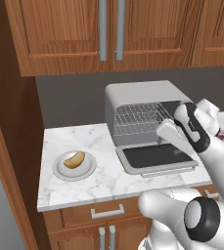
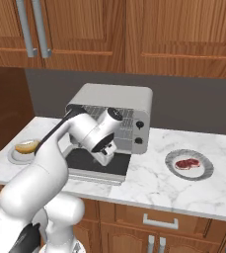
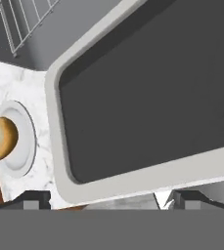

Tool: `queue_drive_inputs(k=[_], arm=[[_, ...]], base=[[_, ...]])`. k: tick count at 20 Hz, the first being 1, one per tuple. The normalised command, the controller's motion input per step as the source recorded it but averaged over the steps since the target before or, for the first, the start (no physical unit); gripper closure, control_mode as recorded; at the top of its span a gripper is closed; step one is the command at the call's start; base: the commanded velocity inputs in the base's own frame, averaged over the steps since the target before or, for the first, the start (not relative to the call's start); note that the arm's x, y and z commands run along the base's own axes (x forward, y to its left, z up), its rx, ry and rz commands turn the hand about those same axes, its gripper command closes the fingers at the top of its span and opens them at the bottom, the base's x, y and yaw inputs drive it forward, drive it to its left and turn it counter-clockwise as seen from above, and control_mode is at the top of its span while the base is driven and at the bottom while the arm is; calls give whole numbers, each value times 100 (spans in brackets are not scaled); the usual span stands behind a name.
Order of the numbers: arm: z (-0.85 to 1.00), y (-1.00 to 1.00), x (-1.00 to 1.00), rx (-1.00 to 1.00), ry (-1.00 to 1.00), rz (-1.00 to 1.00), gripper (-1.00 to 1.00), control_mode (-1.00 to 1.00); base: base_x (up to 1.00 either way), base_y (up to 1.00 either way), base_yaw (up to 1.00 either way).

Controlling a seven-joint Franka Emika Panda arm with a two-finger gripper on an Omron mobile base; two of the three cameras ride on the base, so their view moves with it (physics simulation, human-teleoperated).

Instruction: Open the toaster oven door. Place the hotdog bun on the top rack in the toaster oven and place the steak on the bottom rack.

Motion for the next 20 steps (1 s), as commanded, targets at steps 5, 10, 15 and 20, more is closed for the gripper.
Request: queue_drive_inputs(k=[5, 10, 15, 20], arm=[[-3, 0, 7, 0, -28, 13, -100, -100], [0, -1, 1, 0, -34, 17, -100, -100], [0, -4, 14, -1, -14, 16, -100, -100], [0, -10, 12, 0, -12, 22, -100, -100]], base=[[0, 0, 0], [0, 0, 0], [0, 0, 0], [0, 0, 0]])
